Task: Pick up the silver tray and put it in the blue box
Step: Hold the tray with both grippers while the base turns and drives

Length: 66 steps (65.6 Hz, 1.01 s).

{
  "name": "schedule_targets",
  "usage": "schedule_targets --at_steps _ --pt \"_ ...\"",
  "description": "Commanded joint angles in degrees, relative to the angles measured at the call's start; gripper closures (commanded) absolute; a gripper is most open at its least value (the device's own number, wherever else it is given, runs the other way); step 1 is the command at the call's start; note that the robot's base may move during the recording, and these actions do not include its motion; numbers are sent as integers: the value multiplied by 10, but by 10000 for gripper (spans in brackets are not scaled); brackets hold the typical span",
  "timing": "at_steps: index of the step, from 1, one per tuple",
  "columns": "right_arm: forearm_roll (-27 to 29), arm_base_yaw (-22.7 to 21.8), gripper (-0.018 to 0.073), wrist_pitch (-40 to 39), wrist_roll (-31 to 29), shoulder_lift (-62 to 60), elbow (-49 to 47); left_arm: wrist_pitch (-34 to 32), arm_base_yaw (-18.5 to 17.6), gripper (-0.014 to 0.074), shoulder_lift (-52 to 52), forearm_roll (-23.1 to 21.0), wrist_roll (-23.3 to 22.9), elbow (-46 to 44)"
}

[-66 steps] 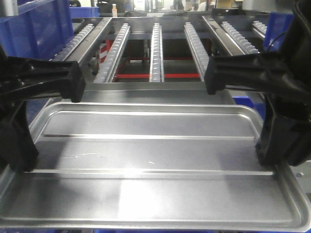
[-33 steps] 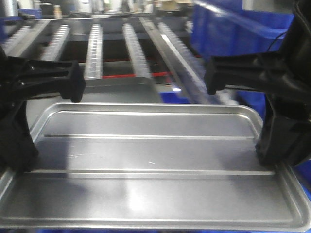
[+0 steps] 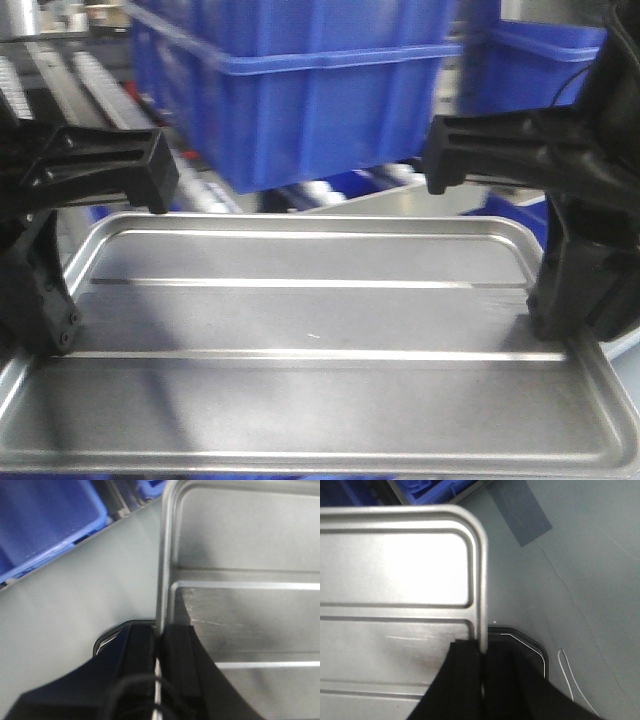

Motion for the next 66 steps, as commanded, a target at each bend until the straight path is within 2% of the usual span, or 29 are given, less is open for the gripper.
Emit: schedule_targets --at_steps 1,66 --pt "-26 -1 503 8 -2 -11 -11 9 -2 604 -11 17 -6 -11" --pt "-26 -1 503 8 -2 -11 -11 9 -2 604 -10 17 -6 -11"
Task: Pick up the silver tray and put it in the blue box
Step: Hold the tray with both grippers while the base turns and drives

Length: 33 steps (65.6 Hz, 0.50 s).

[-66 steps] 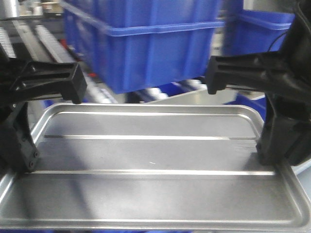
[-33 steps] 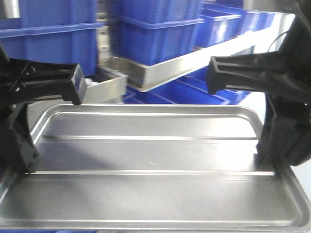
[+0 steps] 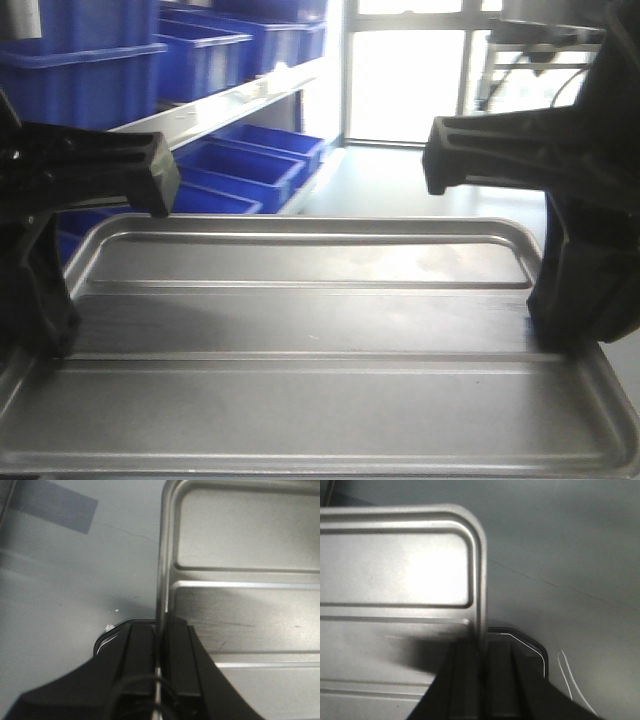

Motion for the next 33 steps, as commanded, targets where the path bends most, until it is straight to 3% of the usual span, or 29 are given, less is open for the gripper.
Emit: schedule_targets --at_steps 1,33 --pt "-26 -1 503 8 -2 -11 -11 9 -2 604 -12 17 -6 -11" --pt "-26 -1 503 8 -2 -11 -11 9 -2 604 -12 17 -6 -11"
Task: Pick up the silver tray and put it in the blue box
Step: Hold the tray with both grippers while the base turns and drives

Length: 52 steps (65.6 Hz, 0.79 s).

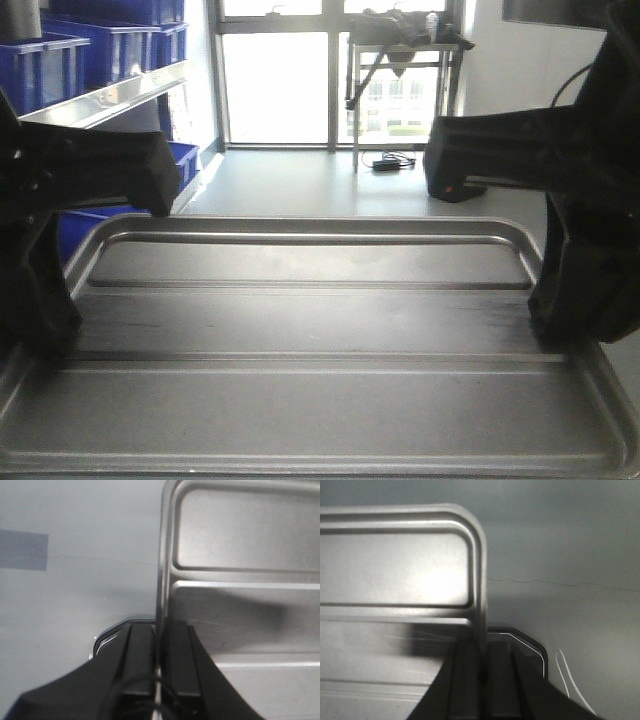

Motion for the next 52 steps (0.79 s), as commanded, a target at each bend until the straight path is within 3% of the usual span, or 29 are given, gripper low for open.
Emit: schedule_targets --at_steps 1,52 --pt "-26 -1 503 8 -2 -11 -11 10 -2 604 -12 18 -6 -11" --pt "-26 -1 503 8 -2 -11 -11 10 -2 604 -12 18 -6 -11"
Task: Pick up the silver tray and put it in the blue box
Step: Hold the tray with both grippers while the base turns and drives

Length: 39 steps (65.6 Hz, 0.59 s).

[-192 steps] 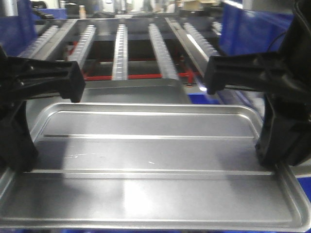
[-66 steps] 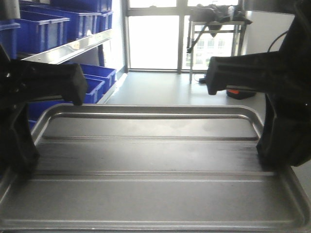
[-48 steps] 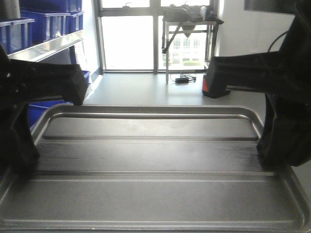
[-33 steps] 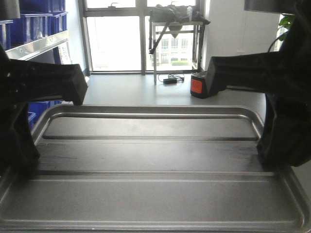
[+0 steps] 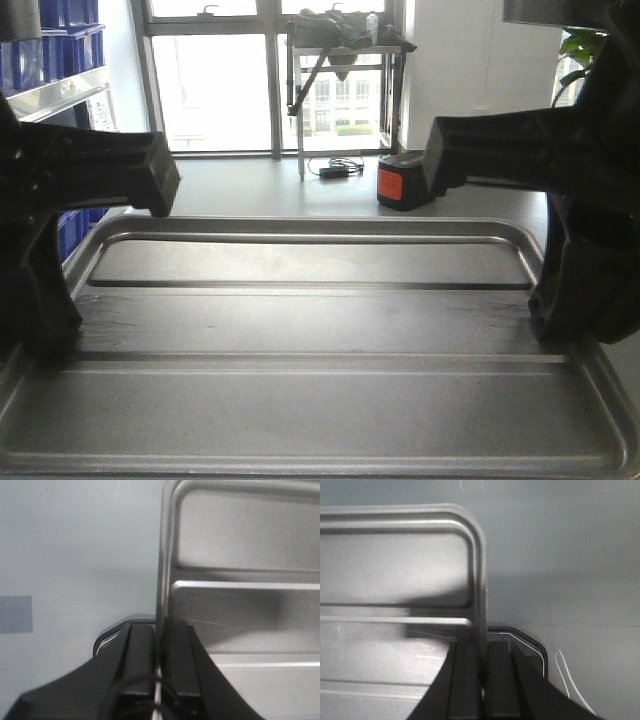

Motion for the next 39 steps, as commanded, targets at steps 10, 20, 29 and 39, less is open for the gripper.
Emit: schedule_targets --at_steps 10,20,29,39 --pt "-26 -1 503 6 -2 -11 -11 10 -2 604 -12 18 -6 -11" --pt "-26 -1 503 6 -2 -11 -11 10 -2 604 -12 18 -6 -11" --pt "-26 -1 503 6 -2 -11 -11 10 -2 604 -12 18 -6 -11" --pt "-26 -1 503 6 -2 -11 -11 10 -2 604 -12 18 -6 -11"
